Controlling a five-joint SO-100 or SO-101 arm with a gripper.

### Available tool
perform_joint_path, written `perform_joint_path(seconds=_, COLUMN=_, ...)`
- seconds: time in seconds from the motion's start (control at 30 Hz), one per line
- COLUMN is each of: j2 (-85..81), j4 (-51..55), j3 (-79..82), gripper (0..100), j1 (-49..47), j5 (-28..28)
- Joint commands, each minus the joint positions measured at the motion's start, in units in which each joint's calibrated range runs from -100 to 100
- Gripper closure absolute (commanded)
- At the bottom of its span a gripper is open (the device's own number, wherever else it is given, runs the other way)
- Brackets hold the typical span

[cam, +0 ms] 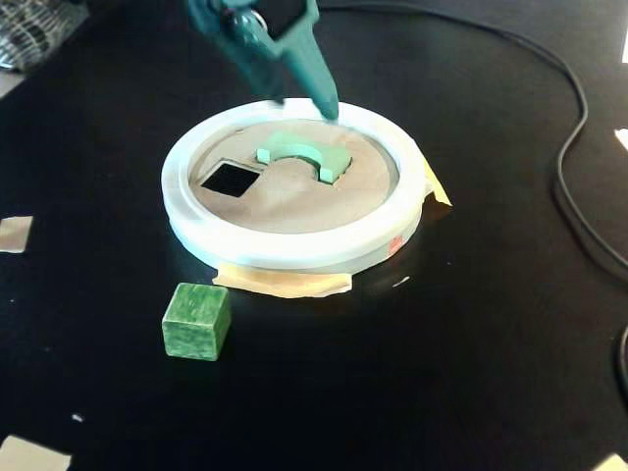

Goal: Pick up the U shape block and drop it in corresponding U shaped hole

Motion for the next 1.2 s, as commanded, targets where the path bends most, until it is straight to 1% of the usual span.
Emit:
perform_joint_path(seconds=0.0, j2=-5.74, j4=14.2, j3=-4.31, gripper=44, j1=15.56, j5=17.58)
perform_joint_path(seconds=0.1, j2=-6.19, j4=18.81, j3=-4.31, gripper=44, j1=21.56, j5=22.47)
perform_joint_path(seconds=0.17, j2=-9.86, j4=18.91, j3=-4.21, gripper=44, j1=27.17, j5=26.32)
perform_joint_path(seconds=0.23, j2=-13.62, j4=18.91, j3=-4.12, gripper=44, j1=30.55, j5=28.18)
perform_joint_path(seconds=0.3, j2=-17.48, j4=18.91, j3=-3.39, gripper=44, j1=35.16, j5=29.21)
perform_joint_path(seconds=0.33, j2=-20.43, j4=18.91, j3=-0.66, gripper=44, j1=39.16, j5=29.4)
perform_joint_path(seconds=0.37, j2=-22.4, j4=18.91, j3=1.52, gripper=44, j1=41.16, j5=29.4)
perform_joint_path(seconds=0.47, j2=-31.45, j4=18.81, j3=11.27, gripper=44, j1=46.53, j5=29.45)
perform_joint_path(seconds=0.5, j2=-37.63, j4=17.41, j3=17.19, gripper=44, j1=48.52, j5=29.45)
perform_joint_path(seconds=0.63, j2=-51.69, j4=8.68, j3=32.22, gripper=44, j1=49.4, j5=29.45)
perform_joint_path(seconds=0.67, j2=-56.53, j4=4.46, j3=38.86, gripper=44, j1=49.4, j5=29.4)
perform_joint_path(seconds=0.8, j2=-68.62, j4=-4.37, j3=53.53, gripper=44, j1=49.52, j5=29.11)
perform_joint_path(seconds=0.83, j2=-73.72, j4=-7.18, j3=58.99, gripper=44, j1=49.52, j5=29.01)
perform_joint_path(seconds=0.97, j2=-84.56, j4=-10.29, j3=70.28, gripper=44, j1=49.52, j5=28.96)
perform_joint_path(seconds=1.0, j2=-88.5, j4=-10.29, j3=74.11, gripper=44, j1=49.02, j5=28.96)
perform_joint_path(seconds=1.17, j2=-97.82, j4=-10.19, j3=84.86, gripper=44, j1=48.27, j5=28.96)
